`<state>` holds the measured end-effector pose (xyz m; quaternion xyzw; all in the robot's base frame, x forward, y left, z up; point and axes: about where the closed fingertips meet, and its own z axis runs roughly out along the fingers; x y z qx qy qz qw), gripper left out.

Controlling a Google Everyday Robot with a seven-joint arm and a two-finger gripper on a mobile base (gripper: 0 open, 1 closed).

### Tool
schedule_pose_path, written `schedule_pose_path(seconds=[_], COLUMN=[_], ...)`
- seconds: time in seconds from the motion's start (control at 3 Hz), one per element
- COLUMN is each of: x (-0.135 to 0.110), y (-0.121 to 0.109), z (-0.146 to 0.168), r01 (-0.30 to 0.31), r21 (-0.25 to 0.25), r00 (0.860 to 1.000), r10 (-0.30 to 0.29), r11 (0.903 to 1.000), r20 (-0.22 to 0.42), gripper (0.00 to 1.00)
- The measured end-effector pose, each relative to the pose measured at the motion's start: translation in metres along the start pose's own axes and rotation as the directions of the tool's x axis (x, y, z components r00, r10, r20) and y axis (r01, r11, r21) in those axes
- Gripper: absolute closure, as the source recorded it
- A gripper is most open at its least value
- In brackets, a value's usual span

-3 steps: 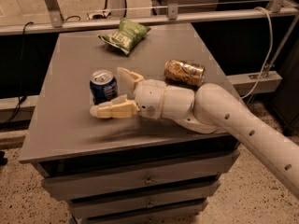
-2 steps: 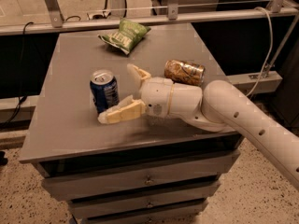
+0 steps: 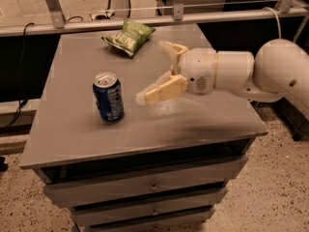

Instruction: Place pepsi can upright

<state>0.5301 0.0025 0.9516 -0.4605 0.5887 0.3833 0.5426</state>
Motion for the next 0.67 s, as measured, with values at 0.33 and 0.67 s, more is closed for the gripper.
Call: schedule_pose_path(seconds=[0.33, 0.67], x=[-0.0248, -0.0263], y=[-0.0033, -0.0033], z=[-0.0424, -0.0458], r01=[0.04, 0.043], r21=[0.036, 0.04], r00=[0.999, 0.998], r10=[-0.039, -0.041], r11=[0.9985, 0.9983], r20=[-0.037, -0.038], gripper=[0.0, 0.0])
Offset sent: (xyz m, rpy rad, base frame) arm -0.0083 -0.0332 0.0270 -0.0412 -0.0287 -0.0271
